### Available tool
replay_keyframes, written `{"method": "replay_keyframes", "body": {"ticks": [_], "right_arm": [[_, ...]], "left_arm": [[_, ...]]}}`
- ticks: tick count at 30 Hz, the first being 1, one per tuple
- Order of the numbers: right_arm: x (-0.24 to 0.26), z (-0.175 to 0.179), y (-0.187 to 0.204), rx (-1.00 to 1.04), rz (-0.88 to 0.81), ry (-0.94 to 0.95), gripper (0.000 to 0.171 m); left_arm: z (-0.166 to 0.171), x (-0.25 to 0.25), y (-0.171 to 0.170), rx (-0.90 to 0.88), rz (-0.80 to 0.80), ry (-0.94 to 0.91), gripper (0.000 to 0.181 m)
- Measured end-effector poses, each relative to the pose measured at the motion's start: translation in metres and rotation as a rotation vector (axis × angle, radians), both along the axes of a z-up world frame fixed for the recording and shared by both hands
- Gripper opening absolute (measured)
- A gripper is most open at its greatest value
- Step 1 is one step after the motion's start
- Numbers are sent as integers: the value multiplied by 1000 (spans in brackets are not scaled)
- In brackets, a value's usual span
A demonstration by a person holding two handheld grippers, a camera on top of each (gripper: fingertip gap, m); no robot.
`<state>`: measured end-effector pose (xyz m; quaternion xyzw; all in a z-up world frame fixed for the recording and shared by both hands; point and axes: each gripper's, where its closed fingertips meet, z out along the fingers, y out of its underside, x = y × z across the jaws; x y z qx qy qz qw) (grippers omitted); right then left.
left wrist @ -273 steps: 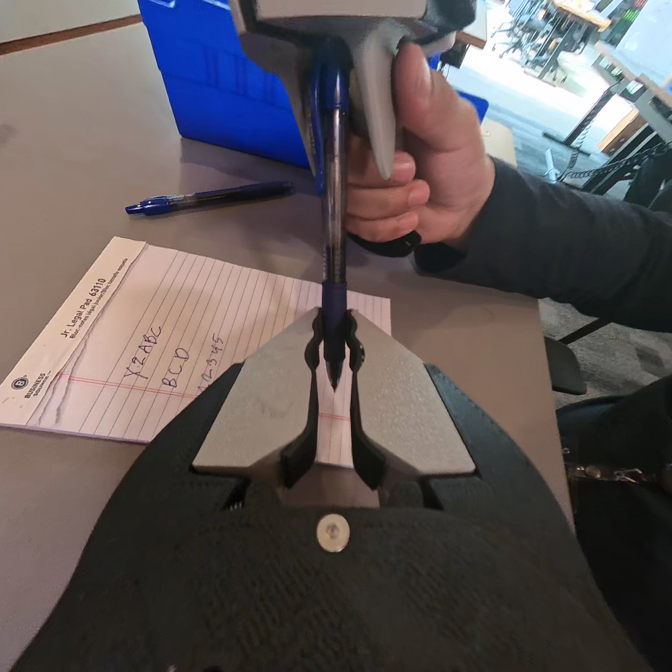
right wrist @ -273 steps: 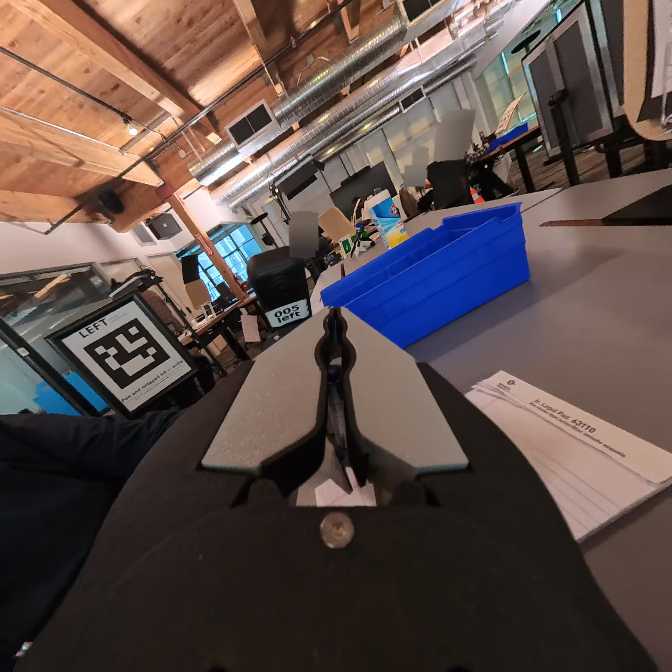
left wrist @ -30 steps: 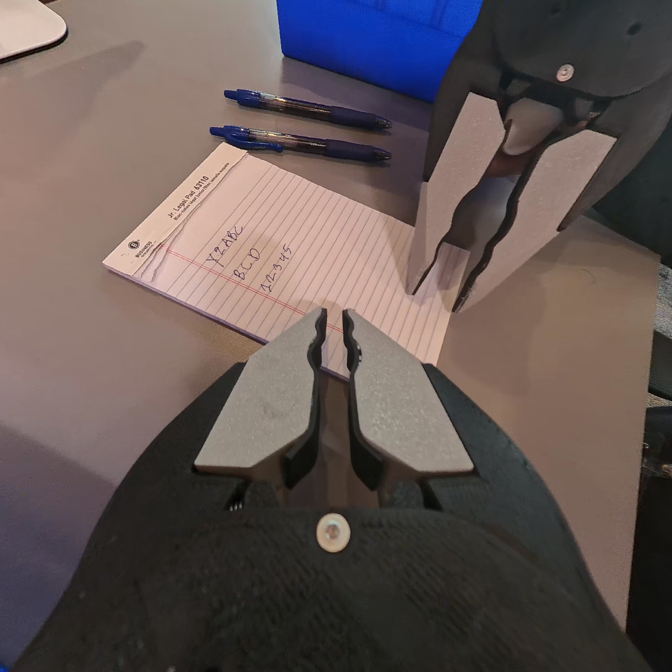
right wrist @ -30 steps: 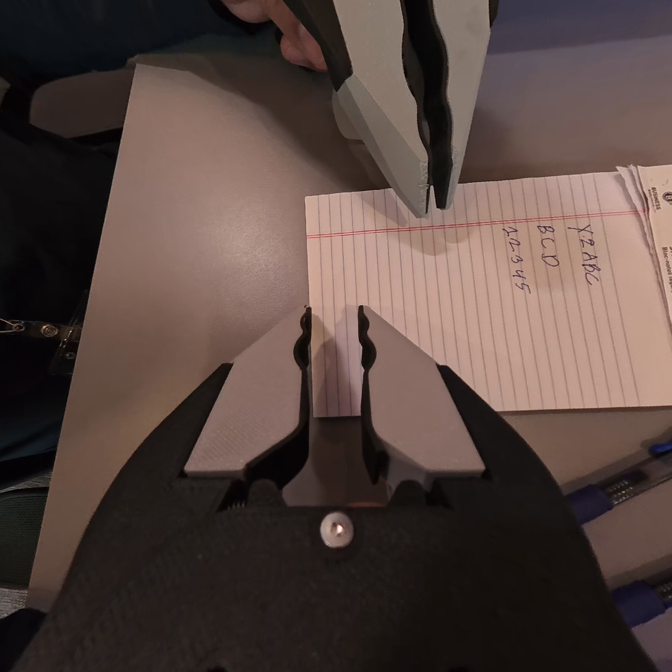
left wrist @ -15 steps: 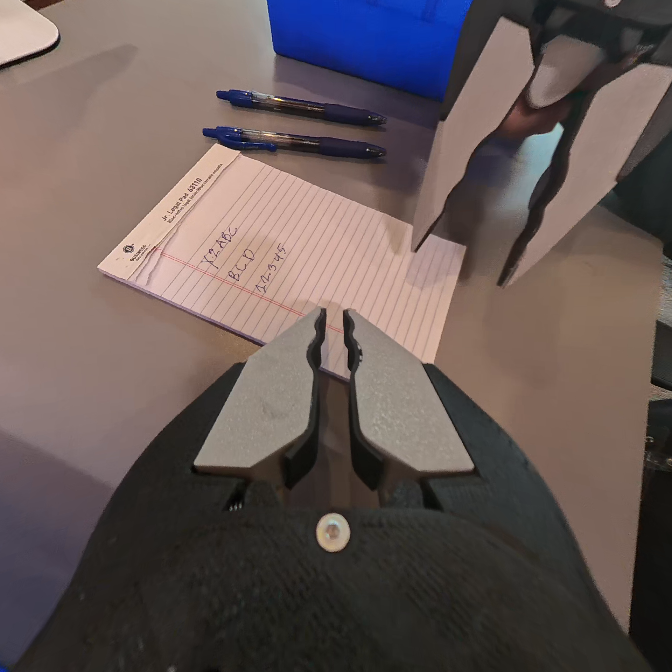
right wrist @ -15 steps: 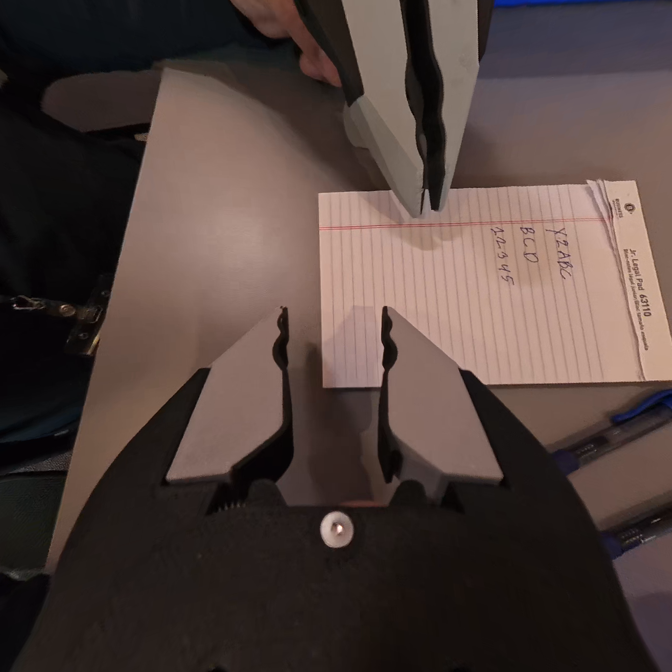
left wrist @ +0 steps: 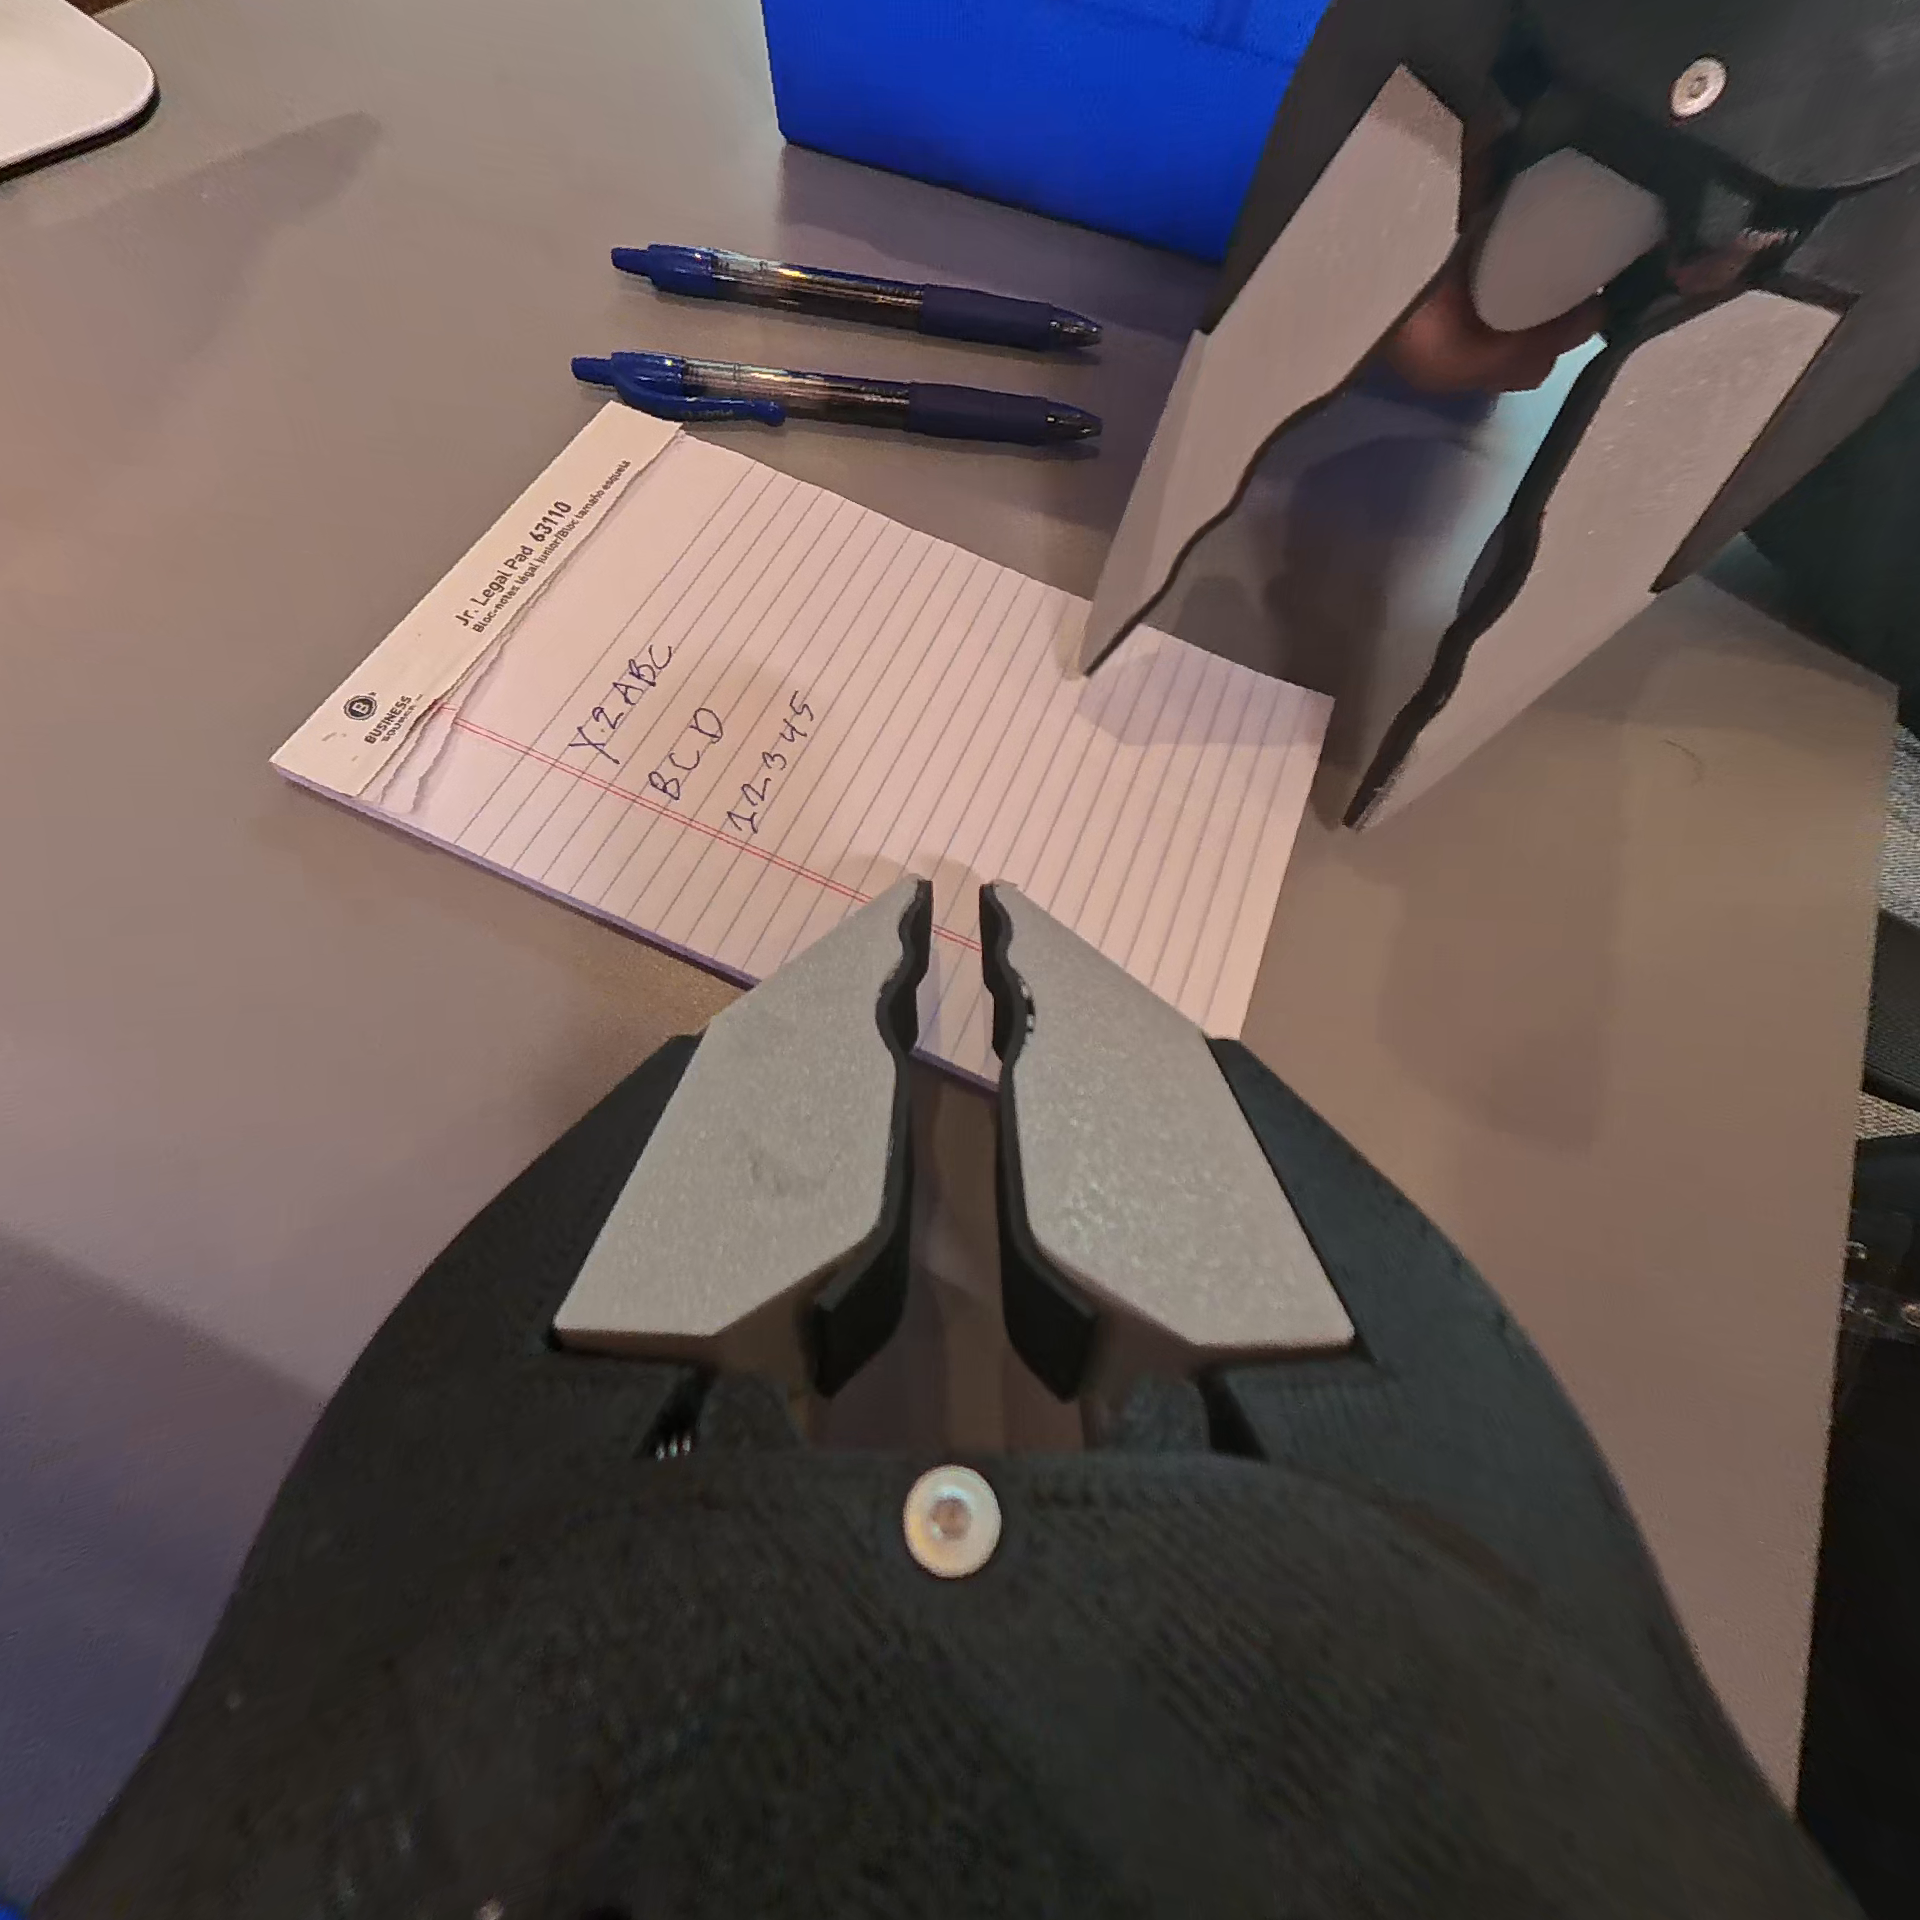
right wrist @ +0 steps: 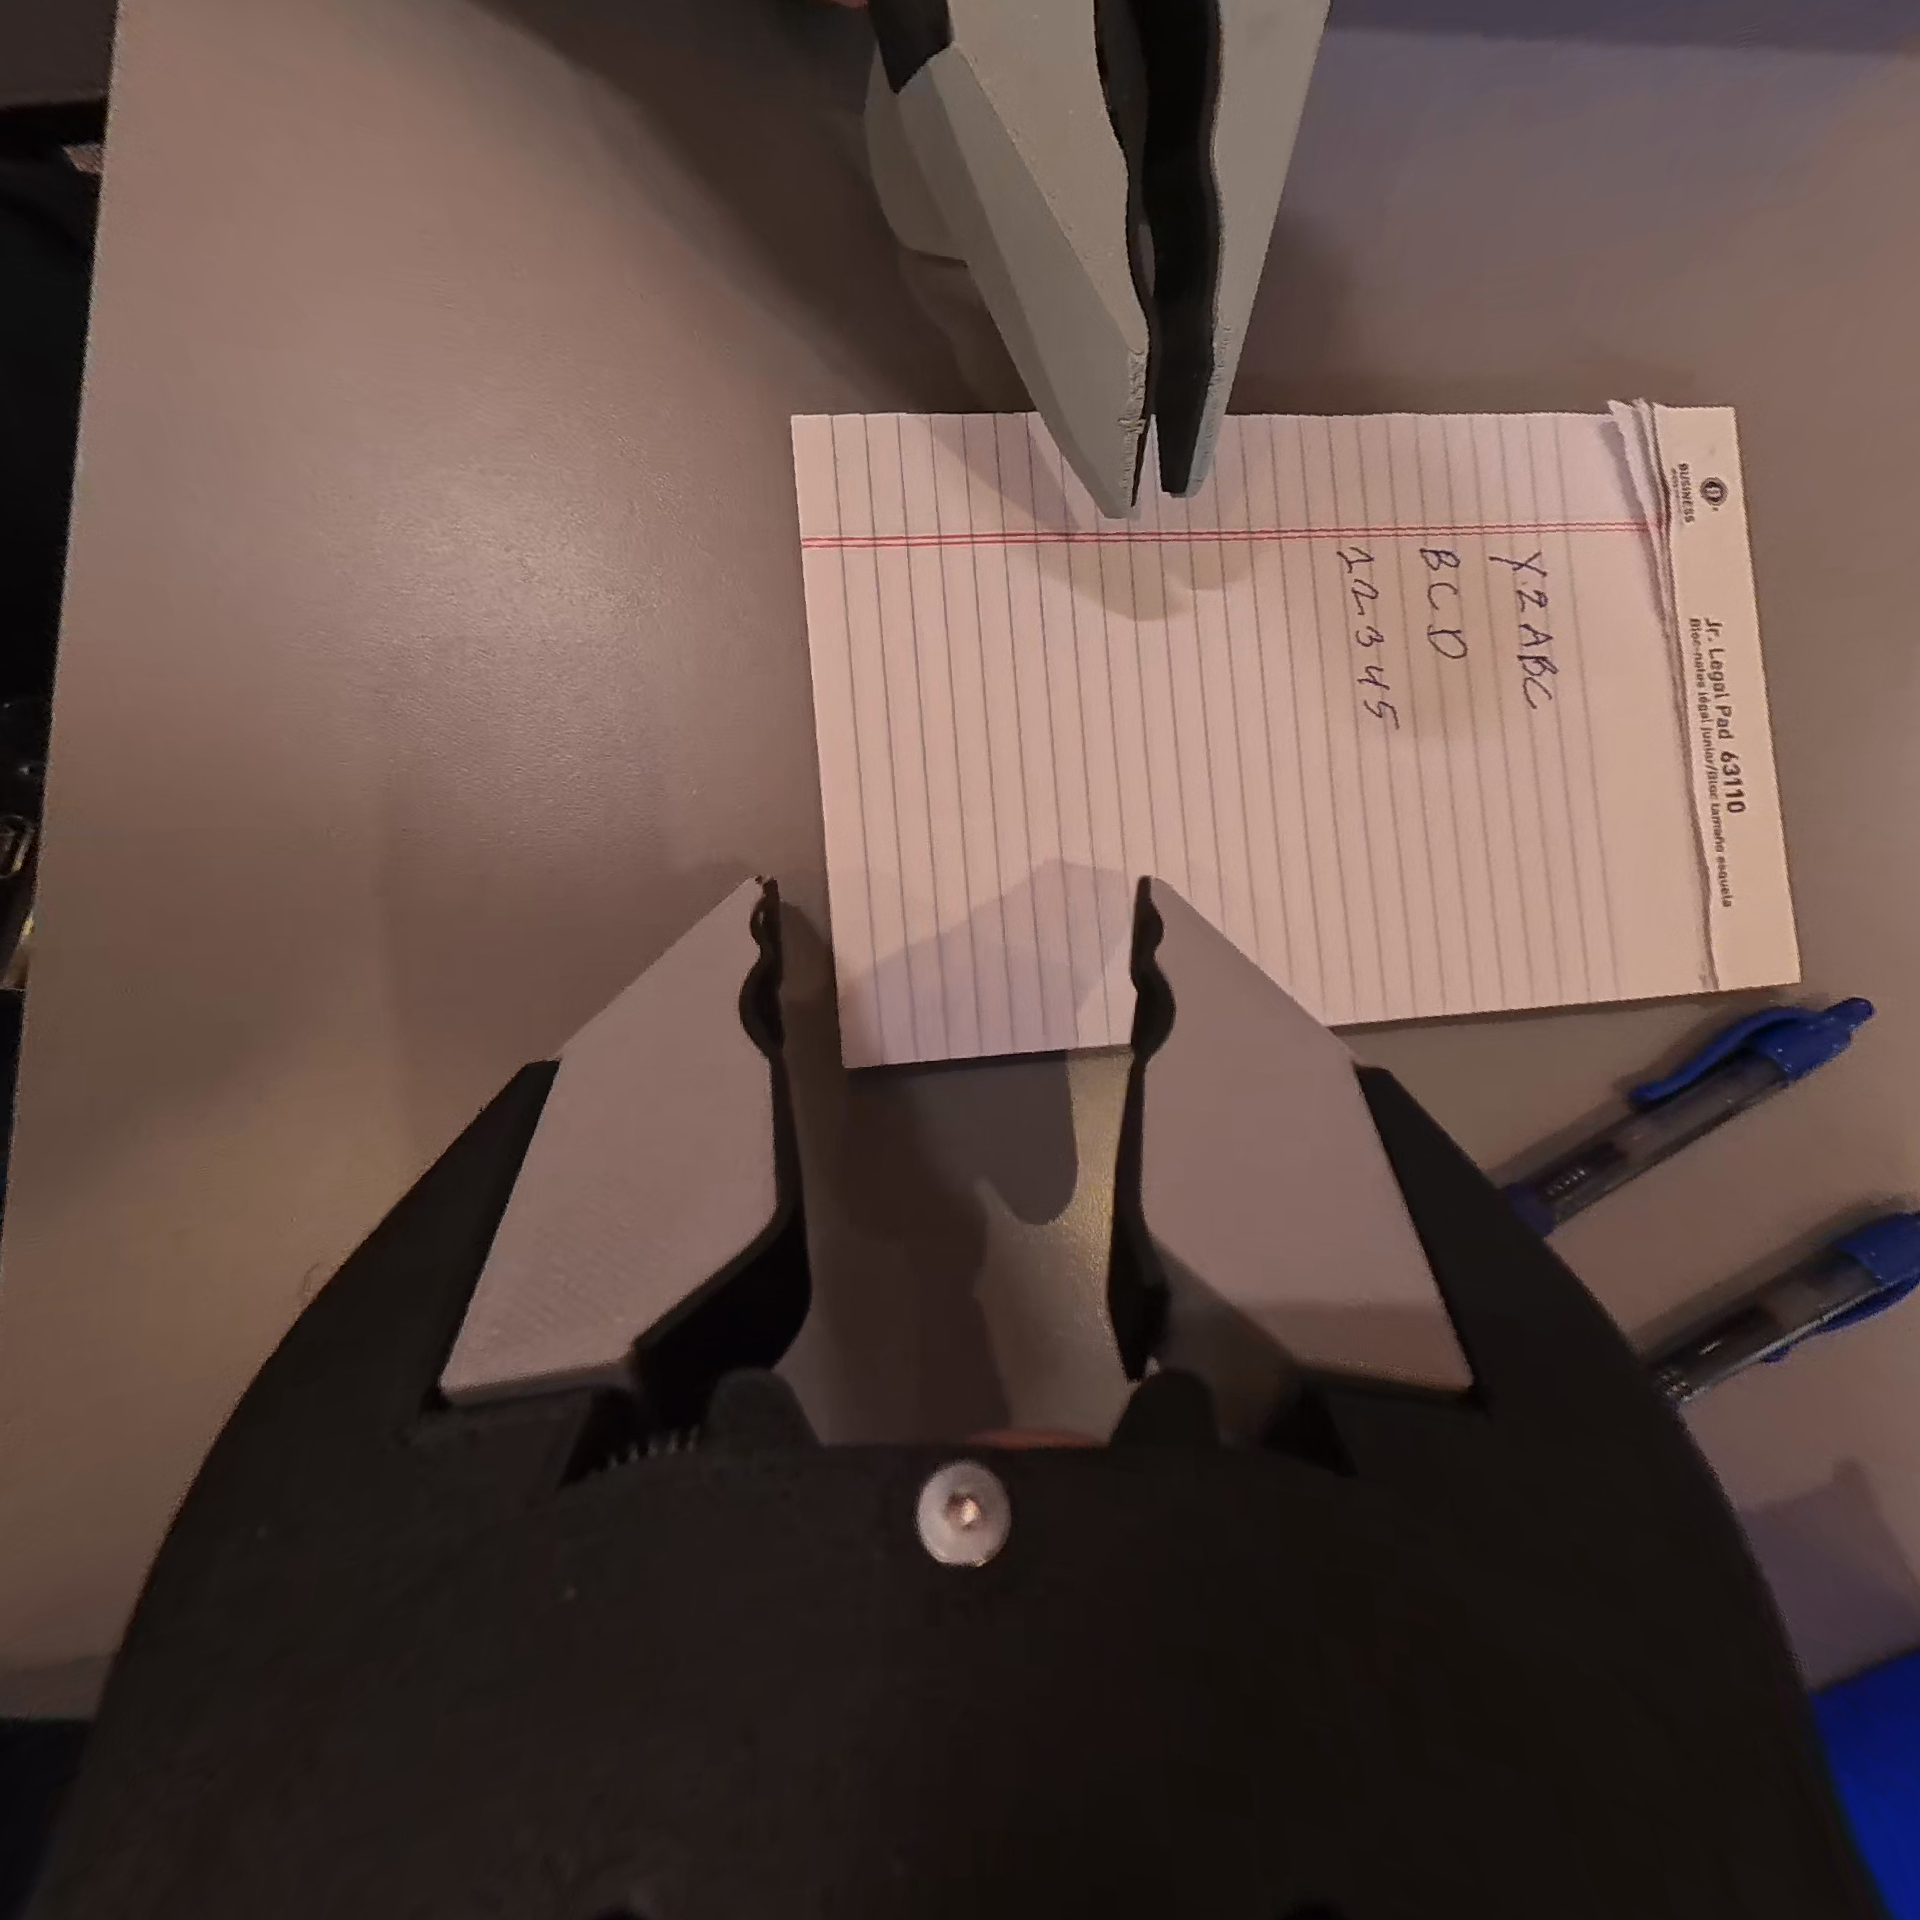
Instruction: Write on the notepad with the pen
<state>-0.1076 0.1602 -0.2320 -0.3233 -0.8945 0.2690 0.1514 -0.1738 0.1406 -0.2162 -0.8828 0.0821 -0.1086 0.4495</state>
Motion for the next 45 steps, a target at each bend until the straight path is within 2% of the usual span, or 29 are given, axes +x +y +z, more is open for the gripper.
{"method": "replay_keyframes", "body": {"ticks": [45], "right_arm": [[-6,1,15,5,-71,1,67]], "left_arm": [[-2,1,0,-10,-8,2,7]]}}
